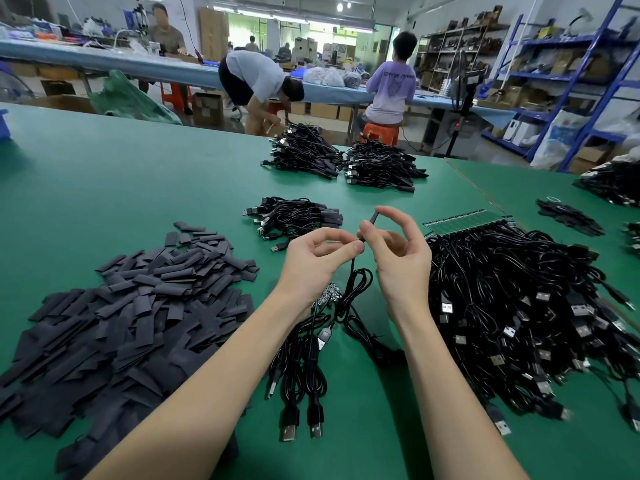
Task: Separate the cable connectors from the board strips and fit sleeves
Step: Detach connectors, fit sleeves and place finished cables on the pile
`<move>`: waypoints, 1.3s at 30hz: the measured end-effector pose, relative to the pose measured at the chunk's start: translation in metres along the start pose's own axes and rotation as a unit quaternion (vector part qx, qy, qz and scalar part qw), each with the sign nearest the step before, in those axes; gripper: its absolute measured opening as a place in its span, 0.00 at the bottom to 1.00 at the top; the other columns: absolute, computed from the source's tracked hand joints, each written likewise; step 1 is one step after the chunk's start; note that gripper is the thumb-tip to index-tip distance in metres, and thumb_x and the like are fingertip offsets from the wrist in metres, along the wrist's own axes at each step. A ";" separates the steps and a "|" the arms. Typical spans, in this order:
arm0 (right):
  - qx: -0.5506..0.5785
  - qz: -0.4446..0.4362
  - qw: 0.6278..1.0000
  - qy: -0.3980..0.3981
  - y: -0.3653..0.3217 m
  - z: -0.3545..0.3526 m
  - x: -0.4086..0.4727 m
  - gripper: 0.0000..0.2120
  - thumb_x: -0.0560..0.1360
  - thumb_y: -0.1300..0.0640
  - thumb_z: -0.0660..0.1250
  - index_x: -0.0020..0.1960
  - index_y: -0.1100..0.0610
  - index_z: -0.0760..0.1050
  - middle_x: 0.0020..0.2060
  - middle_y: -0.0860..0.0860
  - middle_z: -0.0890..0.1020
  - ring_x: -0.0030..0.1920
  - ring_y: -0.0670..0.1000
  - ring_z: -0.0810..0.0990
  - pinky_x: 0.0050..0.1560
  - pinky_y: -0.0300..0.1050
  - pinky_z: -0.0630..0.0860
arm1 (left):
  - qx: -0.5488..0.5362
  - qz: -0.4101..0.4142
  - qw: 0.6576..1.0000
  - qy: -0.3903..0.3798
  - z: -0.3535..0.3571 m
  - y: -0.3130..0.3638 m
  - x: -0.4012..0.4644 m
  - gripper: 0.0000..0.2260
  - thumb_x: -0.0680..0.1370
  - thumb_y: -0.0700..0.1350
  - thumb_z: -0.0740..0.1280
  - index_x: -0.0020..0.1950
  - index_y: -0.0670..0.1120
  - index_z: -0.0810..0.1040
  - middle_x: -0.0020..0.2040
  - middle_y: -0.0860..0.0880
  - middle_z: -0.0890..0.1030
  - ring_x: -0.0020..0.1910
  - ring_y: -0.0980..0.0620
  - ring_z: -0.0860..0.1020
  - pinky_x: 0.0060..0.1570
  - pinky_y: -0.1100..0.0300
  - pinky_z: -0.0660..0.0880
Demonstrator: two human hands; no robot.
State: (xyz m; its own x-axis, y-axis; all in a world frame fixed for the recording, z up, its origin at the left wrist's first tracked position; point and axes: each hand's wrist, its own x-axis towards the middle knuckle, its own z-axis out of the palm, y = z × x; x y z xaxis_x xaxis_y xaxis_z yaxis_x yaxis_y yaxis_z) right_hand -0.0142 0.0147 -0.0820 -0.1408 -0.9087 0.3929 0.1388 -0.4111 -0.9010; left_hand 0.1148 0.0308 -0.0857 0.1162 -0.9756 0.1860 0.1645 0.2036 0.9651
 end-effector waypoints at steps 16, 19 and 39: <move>0.020 0.011 0.999 0.049 0.010 0.011 -0.004 0.12 0.75 0.58 0.77 0.58 0.51 0.82 0.27 0.42 0.79 0.31 0.41 0.74 0.40 0.30 0.73 | -0.028 -0.017 0.999 0.021 0.000 0.002 0.000 0.05 0.72 0.39 0.78 0.44 0.45 0.84 0.41 0.47 0.87 0.42 0.58 0.84 0.44 0.74 0.74; 0.000 0.005 0.998 0.057 0.009 0.012 -0.006 0.12 0.75 0.57 0.77 0.57 0.49 0.83 0.29 0.42 0.80 0.32 0.41 0.75 0.39 0.30 0.73 | -0.011 -0.012 1.000 0.018 -0.002 0.002 0.001 0.05 0.72 0.40 0.78 0.44 0.45 0.84 0.41 0.47 0.87 0.44 0.57 0.85 0.46 0.73 0.75; -0.004 0.023 0.992 0.124 -0.026 -0.006 0.012 0.19 0.78 0.43 0.71 0.66 0.46 0.73 0.47 0.48 0.87 0.35 0.48 0.81 0.31 0.34 0.74 | 0.184 -0.002 0.977 -0.109 -0.019 0.025 0.014 0.14 0.73 0.44 0.78 0.53 0.48 0.76 0.47 0.53 0.87 0.45 0.56 0.85 0.48 0.62 0.80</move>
State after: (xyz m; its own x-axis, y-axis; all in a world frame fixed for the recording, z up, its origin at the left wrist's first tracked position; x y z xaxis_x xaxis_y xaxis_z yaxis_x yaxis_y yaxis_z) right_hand -0.0254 0.0155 -0.0547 -0.3712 -0.8808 0.2940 0.1439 -0.3674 -0.9189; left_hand 0.1394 0.0234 -0.0629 -0.1009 -0.9788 0.1783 -0.2040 0.1957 0.9592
